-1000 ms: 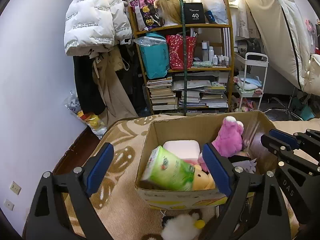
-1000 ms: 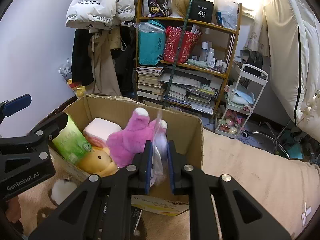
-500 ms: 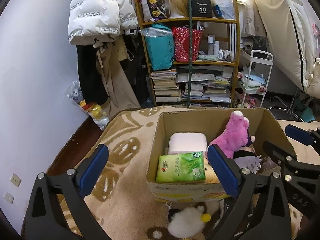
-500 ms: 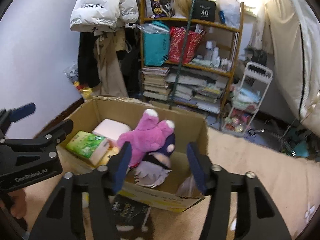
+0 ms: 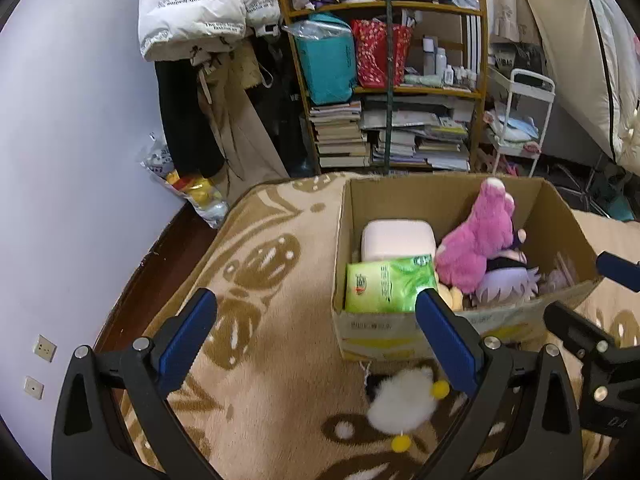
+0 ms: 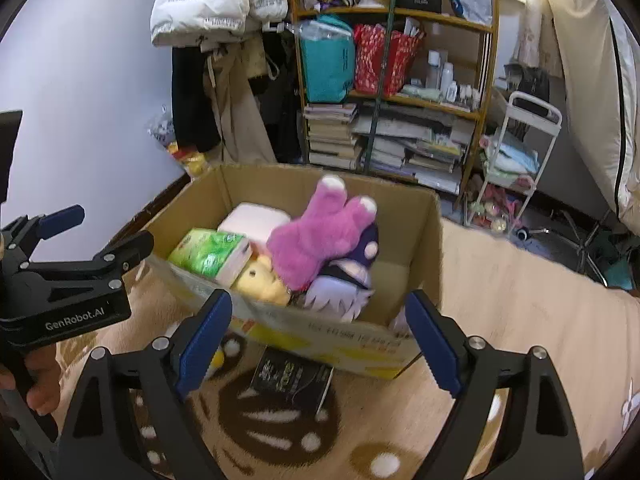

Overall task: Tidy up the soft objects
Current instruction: 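Withdraw both tools and lower them toward the white chick plush and black tissue roll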

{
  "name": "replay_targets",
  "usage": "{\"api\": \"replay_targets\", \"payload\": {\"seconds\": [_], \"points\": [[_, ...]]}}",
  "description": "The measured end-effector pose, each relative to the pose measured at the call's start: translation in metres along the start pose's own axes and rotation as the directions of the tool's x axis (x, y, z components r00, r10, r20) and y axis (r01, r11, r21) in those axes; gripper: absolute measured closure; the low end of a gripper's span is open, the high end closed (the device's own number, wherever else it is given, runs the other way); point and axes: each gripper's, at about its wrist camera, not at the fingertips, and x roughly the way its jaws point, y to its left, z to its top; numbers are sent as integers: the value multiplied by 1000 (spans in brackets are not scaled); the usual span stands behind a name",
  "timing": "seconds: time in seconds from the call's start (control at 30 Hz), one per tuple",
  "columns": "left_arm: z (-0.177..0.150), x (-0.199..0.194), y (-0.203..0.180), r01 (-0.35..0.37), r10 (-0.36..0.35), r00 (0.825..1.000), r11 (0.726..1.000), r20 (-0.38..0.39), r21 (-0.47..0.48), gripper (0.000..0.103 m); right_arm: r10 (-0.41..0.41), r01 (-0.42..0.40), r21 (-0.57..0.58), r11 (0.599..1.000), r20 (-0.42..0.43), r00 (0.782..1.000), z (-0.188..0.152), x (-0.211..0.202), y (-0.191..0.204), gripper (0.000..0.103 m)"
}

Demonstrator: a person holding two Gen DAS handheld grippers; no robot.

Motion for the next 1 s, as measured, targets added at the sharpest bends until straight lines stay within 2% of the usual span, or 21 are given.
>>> {"api": "replay_targets", "payload": {"seconds": [0.2,0.37,0.5,0.67,0.83,1.0], "points": [[-8,6,-4,-1,3,998,999,-57,44,5,-33,33,-31,999,-26,999,-11,2,11,5],[-13,6,-5,4,-1,997,999,-79,40,5,-59,59,-15,998,-8,998,-13,-7,15,5],[-16,4,-2,1,2,995,1000,-102,24,5,-75,75,-9,997,-47,996,-16,-10,20,5],[-20,8,0,-2,6,990,1000,-143,23,5,-76,74,-22,997,-87,993,-27,-8,25,5],[-24,17,3,35,-34,980,999,-195,3,5,-62,61,-11,998,-141,988,-38,3,25,5],[-28,26,-3,39,-30,973,999,-231,35,5,-44,43,-7,999,-170,985,-46,16,24,5]]}}
